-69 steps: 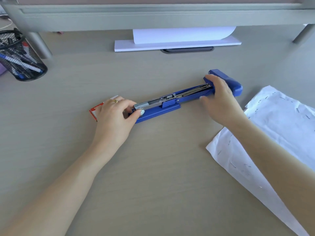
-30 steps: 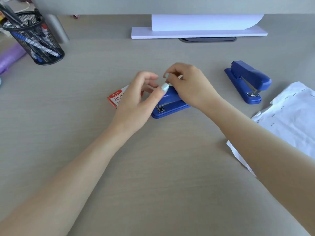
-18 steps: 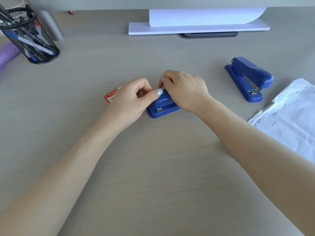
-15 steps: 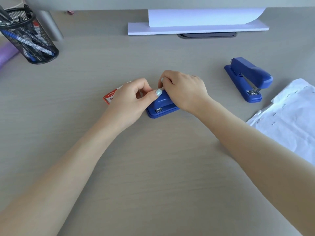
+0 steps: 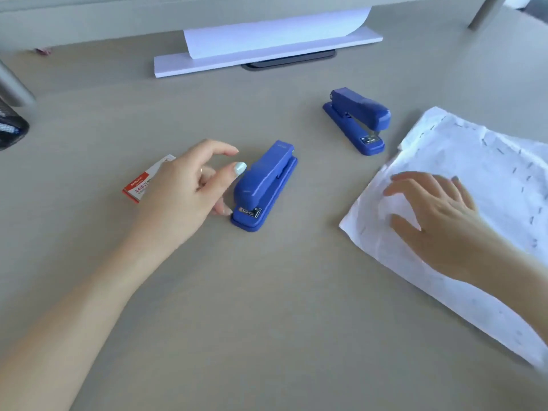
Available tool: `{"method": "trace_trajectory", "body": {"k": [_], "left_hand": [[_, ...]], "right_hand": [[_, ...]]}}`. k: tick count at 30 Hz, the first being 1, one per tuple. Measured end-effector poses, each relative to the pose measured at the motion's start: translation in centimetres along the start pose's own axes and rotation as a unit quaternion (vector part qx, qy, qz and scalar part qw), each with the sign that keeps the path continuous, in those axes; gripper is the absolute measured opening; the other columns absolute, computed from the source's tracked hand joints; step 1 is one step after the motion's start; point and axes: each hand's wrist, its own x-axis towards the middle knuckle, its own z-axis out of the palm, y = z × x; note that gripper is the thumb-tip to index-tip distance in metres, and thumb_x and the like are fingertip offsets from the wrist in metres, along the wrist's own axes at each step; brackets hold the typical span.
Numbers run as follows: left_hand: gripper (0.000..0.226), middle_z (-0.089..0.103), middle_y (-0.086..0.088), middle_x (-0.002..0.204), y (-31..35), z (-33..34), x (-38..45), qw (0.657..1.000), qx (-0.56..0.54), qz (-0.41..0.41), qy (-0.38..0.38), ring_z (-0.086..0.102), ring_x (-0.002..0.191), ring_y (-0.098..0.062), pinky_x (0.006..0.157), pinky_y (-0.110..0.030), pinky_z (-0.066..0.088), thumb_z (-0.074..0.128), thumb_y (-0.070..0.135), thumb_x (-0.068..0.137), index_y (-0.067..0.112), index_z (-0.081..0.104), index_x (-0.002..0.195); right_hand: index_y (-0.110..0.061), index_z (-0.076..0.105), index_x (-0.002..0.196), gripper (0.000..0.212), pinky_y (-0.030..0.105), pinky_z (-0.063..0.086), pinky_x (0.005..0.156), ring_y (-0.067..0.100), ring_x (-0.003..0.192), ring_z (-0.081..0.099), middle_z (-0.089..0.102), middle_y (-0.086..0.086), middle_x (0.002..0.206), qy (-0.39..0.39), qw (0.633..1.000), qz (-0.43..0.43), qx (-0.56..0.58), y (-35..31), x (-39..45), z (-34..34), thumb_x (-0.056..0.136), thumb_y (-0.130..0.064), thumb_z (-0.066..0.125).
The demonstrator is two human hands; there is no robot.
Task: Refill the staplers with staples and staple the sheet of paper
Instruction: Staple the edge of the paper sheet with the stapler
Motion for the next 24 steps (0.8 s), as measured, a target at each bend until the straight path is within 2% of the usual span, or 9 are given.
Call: {"method": "trace_trajectory", "body": {"k": [3, 5, 7, 12, 14, 17, 20, 22, 24], "left_hand": [[0.042, 0.061, 0.009, 0.107, -0.6, -0.4, 0.6, 0.983, 0.119, 0.133, -0.044, 0.057, 0.088, 0.004, 0.082, -0.034, 0.047, 0.045, 0.003, 0.090, 0.031, 0.048, 0.121], [0.068, 0.036, -0.007, 0.142, -1.1, -0.1, 1.9, 0.926, 0.272, 0.255, -0.057, 0.044, 0.114, -0.019, 0.098, -0.046, 0.036, 0.048, -0.011, 0.077, 0.027, 0.039, 0.132], [0.079, 0.024, -0.012, 0.149, -0.8, 0.6, 2.8, 0.890, 0.337, 0.290, -0.100, 0.029, 0.126, -0.031, 0.107, -0.053, 0.020, 0.059, -0.008, 0.068, 0.030, 0.037, 0.133], [0.046, 0.048, -0.003, 0.140, 0.6, 1.2, 3.2, 0.877, 0.348, 0.309, -0.117, 0.026, 0.137, -0.025, 0.110, -0.049, 0.003, 0.067, 0.002, 0.064, 0.018, 0.059, 0.106], [0.035, 0.054, 0.000, 0.134, 0.6, 0.8, 3.3, 0.888, 0.340, 0.295, -0.096, 0.030, 0.137, -0.023, 0.111, -0.045, 0.002, 0.070, 0.013, 0.065, 0.015, 0.059, 0.098], [0.031, 0.066, 0.002, 0.113, 0.3, 0.5, 3.1, 0.910, 0.316, 0.251, -0.095, 0.050, 0.123, -0.023, 0.110, -0.027, 0.006, 0.064, 0.031, 0.068, 0.017, 0.050, 0.091], [0.023, 0.064, -0.001, 0.088, 0.5, 0.3, 2.5, 0.939, 0.269, 0.187, -0.102, 0.057, 0.084, -0.029, 0.080, -0.033, 0.040, 0.060, 0.027, 0.073, 0.018, 0.050, 0.091], [0.018, 0.060, 0.000, 0.079, 0.4, 0.1, 2.2, 0.944, 0.275, 0.149, -0.103, 0.054, 0.077, -0.027, 0.059, -0.029, 0.038, 0.061, 0.027, 0.077, 0.022, 0.052, 0.091], [0.015, 0.056, 0.002, 0.076, 0.3, -0.2, 2.0, 0.944, 0.288, 0.117, -0.112, 0.053, 0.075, -0.023, 0.058, -0.023, 0.036, 0.059, 0.033, 0.079, 0.026, 0.051, 0.089]], "right_hand": [[-0.035, 0.033, 0.133, 0.050, 0.039, -0.001, 0.115, 0.011, 0.141, 0.013, 0.026, -0.016, 0.149, -0.025, 0.999, -0.002, 0.032, 1.0, -1.3, 0.7, 0.086, -0.052, 0.026], [-0.036, 0.029, 0.136, 0.060, 0.038, -0.001, 0.115, 0.011, 0.143, 0.011, 0.021, -0.017, 0.152, -0.013, 0.999, -0.011, 0.027, 0.9, -1.0, 1.1, 0.082, -0.059, 0.019], [-0.034, 0.026, 0.140, 0.056, 0.042, -0.003, 0.117, 0.012, 0.144, 0.008, 0.018, -0.015, 0.154, -0.010, 1.000, -0.016, 0.025, 0.3, -0.4, 1.5, 0.088, -0.055, 0.025], [-0.035, 0.031, 0.138, 0.047, 0.045, -0.007, 0.116, 0.011, 0.144, 0.005, 0.018, -0.015, 0.154, -0.023, 0.993, -0.004, 0.120, -2.1, 1.0, 1.4, 0.092, -0.039, 0.040], [-0.038, 0.032, 0.136, 0.052, 0.046, -0.008, 0.116, 0.008, 0.143, 0.006, 0.020, -0.016, 0.153, -0.045, 0.986, -0.019, 0.157, -3.1, 0.7, 1.1, 0.087, -0.047, 0.046], [-0.040, 0.023, 0.138, 0.080, 0.049, -0.010, 0.115, 0.004, 0.140, 0.002, 0.013, -0.021, 0.152, -0.090, 0.987, -0.095, 0.089, -4.6, -0.4, 1.7, 0.068, -0.068, 0.049], [-0.039, 0.021, 0.140, 0.088, 0.048, -0.008, 0.116, 0.001, 0.137, 0.003, 0.012, -0.022, 0.151, -0.089, 0.987, -0.117, 0.071, -5.1, -0.7, 2.0, 0.063, -0.072, 0.049], [-0.037, 0.025, 0.140, 0.076, 0.045, -0.005, 0.117, 0.004, 0.138, 0.008, 0.017, -0.022, 0.151, -0.069, 0.989, -0.098, 0.083, -5.0, -0.4, 1.8, 0.072, -0.061, 0.052], [-0.035, 0.029, 0.139, 0.066, 0.043, -0.002, 0.117, 0.006, 0.138, 0.011, 0.021, -0.021, 0.151, -0.050, 0.991, -0.079, 0.090, -5.0, 0.0, 1.6, 0.080, -0.054, 0.051]]}}
